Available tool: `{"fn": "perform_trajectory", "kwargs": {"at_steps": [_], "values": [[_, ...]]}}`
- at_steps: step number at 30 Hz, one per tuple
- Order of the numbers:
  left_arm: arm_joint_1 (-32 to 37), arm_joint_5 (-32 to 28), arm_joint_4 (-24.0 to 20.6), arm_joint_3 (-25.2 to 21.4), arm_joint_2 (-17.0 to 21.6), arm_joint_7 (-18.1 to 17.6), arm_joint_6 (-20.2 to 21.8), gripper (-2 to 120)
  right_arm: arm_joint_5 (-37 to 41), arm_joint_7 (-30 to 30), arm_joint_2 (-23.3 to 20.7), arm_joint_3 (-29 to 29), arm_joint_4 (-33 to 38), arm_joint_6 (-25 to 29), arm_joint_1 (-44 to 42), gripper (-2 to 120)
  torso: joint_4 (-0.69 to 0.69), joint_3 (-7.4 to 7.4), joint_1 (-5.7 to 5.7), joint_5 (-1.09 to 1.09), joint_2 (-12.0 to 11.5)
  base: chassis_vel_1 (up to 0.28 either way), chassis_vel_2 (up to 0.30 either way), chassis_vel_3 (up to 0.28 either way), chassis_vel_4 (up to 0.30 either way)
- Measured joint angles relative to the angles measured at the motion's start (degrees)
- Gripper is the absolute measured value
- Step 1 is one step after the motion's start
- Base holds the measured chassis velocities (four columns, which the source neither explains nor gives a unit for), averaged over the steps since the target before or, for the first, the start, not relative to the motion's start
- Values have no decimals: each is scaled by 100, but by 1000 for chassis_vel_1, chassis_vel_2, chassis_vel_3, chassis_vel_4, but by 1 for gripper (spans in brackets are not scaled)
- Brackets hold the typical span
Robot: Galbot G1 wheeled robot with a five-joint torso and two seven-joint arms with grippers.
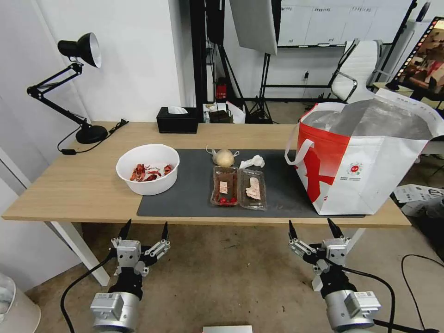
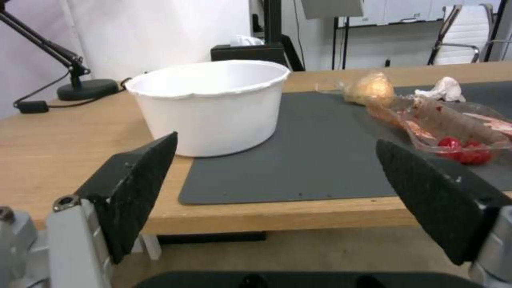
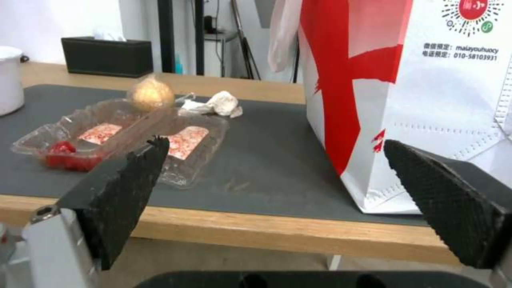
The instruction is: Pick up the trash from the table and place it into the takeout bag.
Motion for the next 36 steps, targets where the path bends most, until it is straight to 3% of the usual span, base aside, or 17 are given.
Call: {"fn": "perform_trajectory", "kwargs": {"at_steps": [25,28,33,36], "values": [[-22,-37,-2,-8,4,-5,21,100,35,-4,-31,17,5,-8,6,100,0,0,0,-1,0,0,0,0,0],[-223,-344,-170,-107,67,-80,251,100,148,-38,-123,68,37,-54,22,100,0,0,0,1,0,0,0,0,0],[-865,-1303,-697,-422,274,-324,958,100,879,-272,-705,427,269,-404,149,100,-1,0,0,2,0,0,0,0,0],[-946,-1537,-757,-448,313,-284,990,100,1277,-403,-1024,622,393,-597,223,100,-1,0,0,1,0,0,0,0,0]]}}
